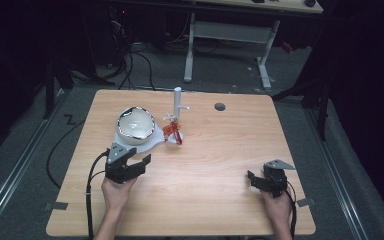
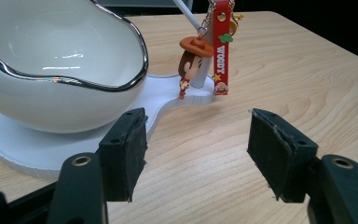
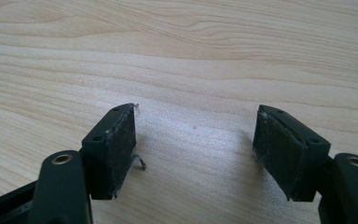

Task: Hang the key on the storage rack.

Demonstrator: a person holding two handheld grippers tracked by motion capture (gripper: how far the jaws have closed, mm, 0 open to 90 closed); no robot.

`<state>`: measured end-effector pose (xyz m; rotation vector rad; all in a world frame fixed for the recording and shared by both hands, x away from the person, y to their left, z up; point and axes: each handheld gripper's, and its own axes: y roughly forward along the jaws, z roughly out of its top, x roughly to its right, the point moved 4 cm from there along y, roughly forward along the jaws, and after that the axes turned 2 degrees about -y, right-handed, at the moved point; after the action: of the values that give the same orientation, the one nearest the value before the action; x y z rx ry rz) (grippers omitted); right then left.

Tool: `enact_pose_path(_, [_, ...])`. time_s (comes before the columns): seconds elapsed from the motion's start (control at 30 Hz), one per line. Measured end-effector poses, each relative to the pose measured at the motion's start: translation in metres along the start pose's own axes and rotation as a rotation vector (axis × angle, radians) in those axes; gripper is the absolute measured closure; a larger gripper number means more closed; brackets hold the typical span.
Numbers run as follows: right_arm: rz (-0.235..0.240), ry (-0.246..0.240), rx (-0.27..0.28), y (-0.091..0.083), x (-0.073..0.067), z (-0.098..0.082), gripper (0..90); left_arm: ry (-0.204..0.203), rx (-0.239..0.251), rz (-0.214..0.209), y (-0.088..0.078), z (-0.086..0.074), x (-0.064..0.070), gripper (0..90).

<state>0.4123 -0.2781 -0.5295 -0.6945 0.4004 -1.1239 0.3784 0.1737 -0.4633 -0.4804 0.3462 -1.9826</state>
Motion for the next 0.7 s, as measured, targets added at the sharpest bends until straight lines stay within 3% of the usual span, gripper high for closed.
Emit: enact_pose_path(0.7, [-0.001, 0.001, 0.000, 0.000, 0.000, 0.000, 30.3, -0.015, -0.006, 0.009, -0.011, -0.018, -0.003, 37.5])
